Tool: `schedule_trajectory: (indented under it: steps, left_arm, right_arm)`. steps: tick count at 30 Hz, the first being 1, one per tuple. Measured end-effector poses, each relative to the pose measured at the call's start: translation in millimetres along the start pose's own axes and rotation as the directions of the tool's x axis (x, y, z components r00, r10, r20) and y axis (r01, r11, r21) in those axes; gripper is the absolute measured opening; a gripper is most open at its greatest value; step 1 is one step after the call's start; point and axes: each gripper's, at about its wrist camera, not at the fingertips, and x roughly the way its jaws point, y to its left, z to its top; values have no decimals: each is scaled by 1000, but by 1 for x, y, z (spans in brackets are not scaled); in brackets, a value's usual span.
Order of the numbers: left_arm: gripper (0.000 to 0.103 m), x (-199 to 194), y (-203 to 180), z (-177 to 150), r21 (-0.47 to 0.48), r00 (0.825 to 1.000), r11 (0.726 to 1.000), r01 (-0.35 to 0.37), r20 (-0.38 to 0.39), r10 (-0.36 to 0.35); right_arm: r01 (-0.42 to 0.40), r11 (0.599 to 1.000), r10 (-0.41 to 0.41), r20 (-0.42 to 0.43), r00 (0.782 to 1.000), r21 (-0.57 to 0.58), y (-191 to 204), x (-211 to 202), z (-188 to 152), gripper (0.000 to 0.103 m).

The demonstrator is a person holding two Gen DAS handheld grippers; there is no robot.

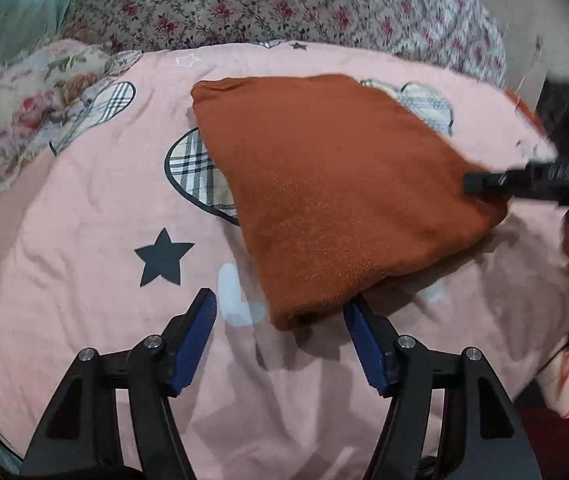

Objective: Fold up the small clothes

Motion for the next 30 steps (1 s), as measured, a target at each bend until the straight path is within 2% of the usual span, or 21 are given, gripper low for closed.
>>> schedule_trajectory:
  steps: [1,2,3,5,7,9,12,13,16,18,19,21,23,26,27,29,30]
  left_arm:
    - [53,3,-1,2,1,999,999,-33,-8,33]
    - [33,4,2,5,-23,998,998,-61,-9,61]
    - [20,2,7,8,-72,998,996,-60,-4,60]
    - [16,-1,13,9,-153,997,985,-81,0,82]
    - [9,2,6,6,-151,993,981,-118,-12,117]
    - [5,8,-7,0,-127,988,980,-151,-33,148]
    - [4,11,-20,-5,-98,984,980,-176,-54,171]
    - [4,11,-21,-6,-92,983,980,-178,-56,173]
    - [4,14,-12,-4,-111,988,983,-144,-70,136]
    - [5,12,-8,-4,-108,992,988,-112,-76,104]
    - [5,10,-5,-4,-107,993,990,-96,-79,87]
    - [7,3,0,-7,-118,996,992,-40,-89,30]
    - [8,-8,5,-11,-133,995,991,12,-94,-25]
    - [10,-31,13,-9,-160,993,982,97,-44,-105]
    - [10,-36,14,-6,-163,992,980,118,-27,-124]
    - [10,-43,15,5,-163,989,975,150,15,-150]
    - [12,-44,15,11,-161,986,973,167,36,-163]
  right_arm:
    - [-1,1000,1,5,1000,-2,3,-1,2,6]
    - [-15,1000,15,28,999,-6,8,-8,7,6]
    - [-35,999,36,53,998,-9,11,-15,9,5]
    - [-71,997,73,114,991,-24,18,-34,14,5]
    - [-27,998,34,123,992,-52,17,-39,14,5]
    - [19,999,-15,94,995,-46,7,-30,8,5]
    - [135,989,-133,27,991,-54,-10,-5,-6,5]
    - [150,987,-150,15,989,-52,-16,2,-10,4]
    - [125,992,-125,7,992,-5,-27,6,-12,4]
    - [142,990,-142,-3,990,-17,-25,4,-11,6]
    - [152,988,-152,-12,988,-26,-23,2,-11,8]
    - [153,988,-153,-20,988,-18,-24,-5,-11,20]
    - [133,991,-133,-3,991,6,-24,-18,-8,21]
    - [101,994,-103,51,993,37,-22,-31,8,24]
    - [88,995,-91,66,994,45,-22,-32,15,32]
    - [70,997,-74,83,994,41,-21,-26,33,40]
    - [70,997,-73,90,993,34,-19,-21,41,40]
